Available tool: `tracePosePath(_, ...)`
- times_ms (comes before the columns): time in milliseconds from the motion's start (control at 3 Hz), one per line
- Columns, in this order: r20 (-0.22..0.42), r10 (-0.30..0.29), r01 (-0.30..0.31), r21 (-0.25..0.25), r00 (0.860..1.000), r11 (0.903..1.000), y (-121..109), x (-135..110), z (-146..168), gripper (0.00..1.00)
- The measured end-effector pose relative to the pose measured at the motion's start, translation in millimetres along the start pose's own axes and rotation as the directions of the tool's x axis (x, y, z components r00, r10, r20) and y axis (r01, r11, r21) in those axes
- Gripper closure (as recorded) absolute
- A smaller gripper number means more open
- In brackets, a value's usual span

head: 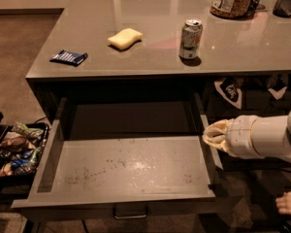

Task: Open top drawer

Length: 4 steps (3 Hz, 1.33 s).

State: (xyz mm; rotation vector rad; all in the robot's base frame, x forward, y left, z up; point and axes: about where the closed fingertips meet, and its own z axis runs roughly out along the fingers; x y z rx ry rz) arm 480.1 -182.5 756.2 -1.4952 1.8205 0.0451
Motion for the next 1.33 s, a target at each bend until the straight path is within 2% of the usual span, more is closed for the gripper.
tracePosePath(667, -0.037, 0.086, -0.083, 0.072, 0.996, 0.994, 35.1, 31.2, -46.0, 1.0)
tracePosePath(1000, -0.037, 0.091, -0.088, 0.072, 0.995, 0.9934, 36.6, 32.6, -46.9, 0.82)
tracePosePath(1333, -0.037, 0.091, -0.088, 0.072, 0.995, 0.9934, 36.6, 32.5, -46.9, 0.58)
